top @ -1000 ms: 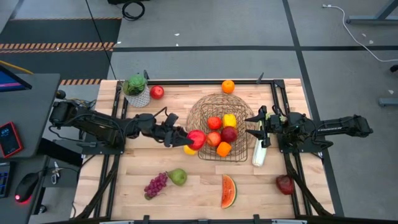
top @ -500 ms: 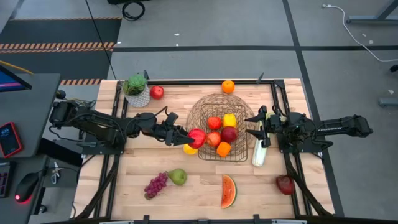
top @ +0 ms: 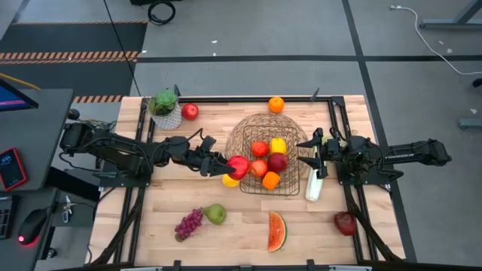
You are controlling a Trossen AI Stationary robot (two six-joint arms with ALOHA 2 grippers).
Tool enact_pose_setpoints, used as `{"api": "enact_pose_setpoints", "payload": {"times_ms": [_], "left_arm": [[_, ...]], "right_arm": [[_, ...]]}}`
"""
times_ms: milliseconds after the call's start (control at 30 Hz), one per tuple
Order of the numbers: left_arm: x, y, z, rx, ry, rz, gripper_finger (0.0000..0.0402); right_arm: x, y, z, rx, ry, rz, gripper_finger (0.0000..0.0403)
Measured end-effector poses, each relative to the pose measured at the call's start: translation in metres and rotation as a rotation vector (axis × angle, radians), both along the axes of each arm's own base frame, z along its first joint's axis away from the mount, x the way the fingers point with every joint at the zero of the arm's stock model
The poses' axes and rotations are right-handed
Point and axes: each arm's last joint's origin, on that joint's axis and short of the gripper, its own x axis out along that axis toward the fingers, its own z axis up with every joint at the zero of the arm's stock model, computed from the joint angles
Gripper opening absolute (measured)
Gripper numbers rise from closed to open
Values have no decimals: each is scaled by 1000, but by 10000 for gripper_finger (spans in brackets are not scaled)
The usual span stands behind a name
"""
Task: Build produce basket
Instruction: Put the bottom red apple into the wire basket
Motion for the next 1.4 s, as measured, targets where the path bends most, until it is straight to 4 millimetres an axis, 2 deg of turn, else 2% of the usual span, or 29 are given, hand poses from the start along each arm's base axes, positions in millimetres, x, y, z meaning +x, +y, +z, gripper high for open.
{"api": "enact_pose_setpoints", "payload": {"times_ms": [367,667,1067,1400], "left_arm": [[0,0,0,2,0,9,396],[0,3,-7,41,71,103,396],[0,11,-9,613,79,364,396],[-1,17,-4,918,128,561,396]], "right_arm": [[0,0,0,0,0,0,231],[0,0,0,0,0,0,231],[0,0,0,0,0,0,231],[0,0,0,0,0,0,231]]}}
